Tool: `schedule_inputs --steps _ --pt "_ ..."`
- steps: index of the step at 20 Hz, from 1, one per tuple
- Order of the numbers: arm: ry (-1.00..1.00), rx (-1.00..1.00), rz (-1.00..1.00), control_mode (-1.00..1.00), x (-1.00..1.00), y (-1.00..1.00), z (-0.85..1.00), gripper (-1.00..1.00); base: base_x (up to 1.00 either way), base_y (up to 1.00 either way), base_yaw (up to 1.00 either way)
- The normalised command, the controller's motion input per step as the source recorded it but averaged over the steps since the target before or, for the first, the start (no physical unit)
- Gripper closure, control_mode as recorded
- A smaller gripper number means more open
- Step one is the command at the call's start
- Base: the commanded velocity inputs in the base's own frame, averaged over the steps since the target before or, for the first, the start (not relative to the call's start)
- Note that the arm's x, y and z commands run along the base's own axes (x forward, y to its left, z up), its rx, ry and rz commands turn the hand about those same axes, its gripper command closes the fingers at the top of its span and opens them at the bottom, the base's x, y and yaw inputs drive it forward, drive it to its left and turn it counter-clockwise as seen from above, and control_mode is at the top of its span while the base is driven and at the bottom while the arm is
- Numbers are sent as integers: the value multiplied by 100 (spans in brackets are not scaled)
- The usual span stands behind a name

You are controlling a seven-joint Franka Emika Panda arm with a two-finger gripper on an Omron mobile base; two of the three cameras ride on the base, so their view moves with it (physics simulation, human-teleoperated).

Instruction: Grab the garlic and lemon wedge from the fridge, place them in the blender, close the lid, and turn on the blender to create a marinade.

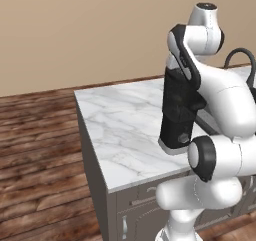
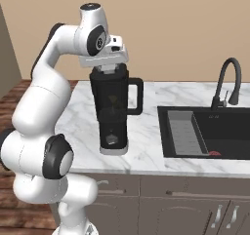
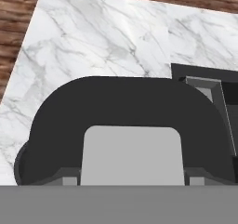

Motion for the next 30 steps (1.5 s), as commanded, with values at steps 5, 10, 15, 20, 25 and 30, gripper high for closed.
schedule_inputs --steps 5,10,15,20,25,30 --pt "5 -1 -4 -100 -10 8 0 100 0 0 0" --pt "12 0 -5 -100 -4 5 0 100 0 0 0" --pt "17 0 -5 -100 -9 7 0 100 0 0 0" --pt "15 0 -3 -100 -5 7 -5 100 0 0 0" --pt "2 0 0 -100 -6 0 -35 100 0 0 0" --pt "0 0 0 -100 -11 0 -52 100 0 0 0"
